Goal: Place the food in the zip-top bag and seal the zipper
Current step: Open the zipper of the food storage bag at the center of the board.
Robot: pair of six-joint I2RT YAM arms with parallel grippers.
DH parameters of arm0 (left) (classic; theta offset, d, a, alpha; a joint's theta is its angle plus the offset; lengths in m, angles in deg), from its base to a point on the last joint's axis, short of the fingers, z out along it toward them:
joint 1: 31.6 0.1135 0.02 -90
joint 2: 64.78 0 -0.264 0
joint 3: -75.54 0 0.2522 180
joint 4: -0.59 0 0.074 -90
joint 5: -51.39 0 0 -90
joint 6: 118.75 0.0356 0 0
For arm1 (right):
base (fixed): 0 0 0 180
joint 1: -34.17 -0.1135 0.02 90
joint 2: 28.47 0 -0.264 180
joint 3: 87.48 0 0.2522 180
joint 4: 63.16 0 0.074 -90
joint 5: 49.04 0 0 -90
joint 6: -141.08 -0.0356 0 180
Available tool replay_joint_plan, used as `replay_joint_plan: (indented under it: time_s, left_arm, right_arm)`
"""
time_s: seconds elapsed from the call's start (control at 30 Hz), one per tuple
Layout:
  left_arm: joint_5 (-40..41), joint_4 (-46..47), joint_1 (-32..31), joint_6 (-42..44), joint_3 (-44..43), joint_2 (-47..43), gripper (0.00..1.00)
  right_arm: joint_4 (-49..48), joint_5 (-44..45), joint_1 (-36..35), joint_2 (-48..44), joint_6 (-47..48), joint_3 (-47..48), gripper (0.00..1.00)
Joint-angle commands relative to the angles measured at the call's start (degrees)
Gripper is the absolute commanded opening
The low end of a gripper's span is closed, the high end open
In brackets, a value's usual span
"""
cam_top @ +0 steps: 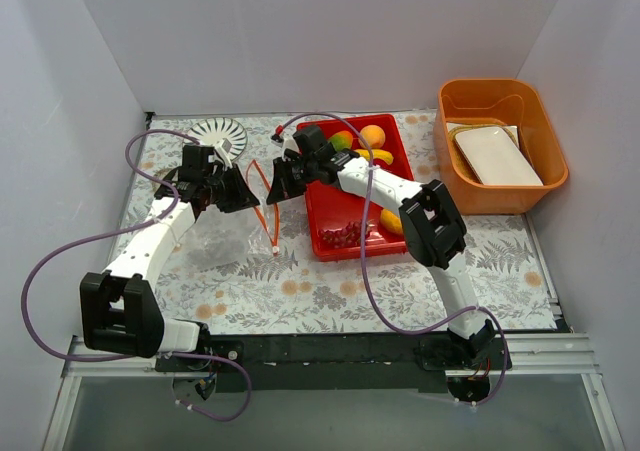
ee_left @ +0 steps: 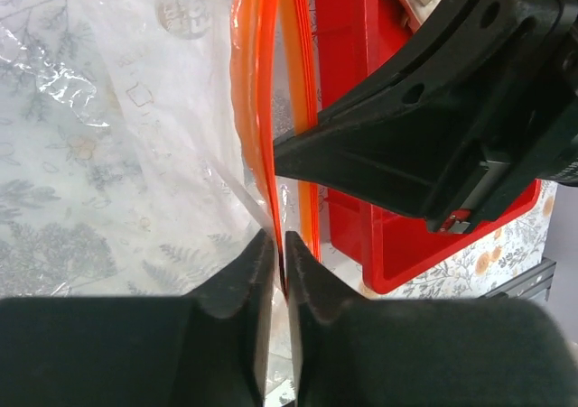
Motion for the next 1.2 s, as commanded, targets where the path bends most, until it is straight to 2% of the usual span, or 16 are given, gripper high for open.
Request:
replay_joint_plan:
  time_s: [0.0, 0.17, 0.23, 0.27, 0.33, 0.47, 0.5, 0.63, 0.73, 0.9, 1.17]
  left_arm:
    - [0.67, -0.07, -0.12, -0.59, 0.18, -1.87, 0.15]
    - [0.76, -0.6, -0.12, -0.94, -0.52, -0.81, 0.24]
    - [0.67, -0.86, -0.12, -1.03, -0.96, -0.37, 0.21]
    - [0.58, -0.95, -0.12, -0.94, -0.88, -0.37, 0.15]
    - [0.67, -0.95, -0.12, -0.94, -1.14, -0.02, 0.15]
    - [0.84, -0.86, -0.12, -1.2, -1.23, -0.81, 0.34]
    - [0.93, 0.01, -0.12, -1.64, -1.14, -1.25, 0.48]
    - [0.67, 3.09, -0.21, -3.92, 0.35, -3.62, 0.63]
    - [1.72, 4.67, -0.39, -6.12, 1.32, -4.15, 0.64]
    - [8.4, 6.69, -0.56, -8.67, 2.46, -4.77, 0.61]
    - [10.69, 7.49, -1.79, -9.9, 0.71, -1.69, 0.59]
  right_arm:
    - [-2.39, -0.46, -0.37, -0.57, -0.81, 1.69, 0.03]
    - [-3.45, 0.51, -0.81, -1.18, -1.77, 0.81, 0.02]
    - [-3.62, 1.03, -0.99, -1.27, -2.12, 0.64, 0.01]
    - [-3.97, 1.04, -1.08, -1.27, -2.39, 0.64, 0.01]
    - [-3.98, 0.95, -1.25, -1.01, -2.56, 0.9, 0.01]
    - [-3.98, 1.21, -1.25, -0.92, -2.74, 0.9, 0.01]
    - [-3.98, 1.13, -1.25, -0.92, -2.83, 0.9, 0.01]
    - [-4.94, 0.69, -1.34, -1.36, -3.7, -0.06, 0.01]
    - [-5.56, 0.77, -1.34, -1.97, -4.06, -1.03, 0.01]
    - [-5.91, 1.03, -1.6, -3.03, -3.88, -2.35, 0.01]
    - [-5.12, 2.44, -1.95, -4.61, -2.92, -2.97, 0.01]
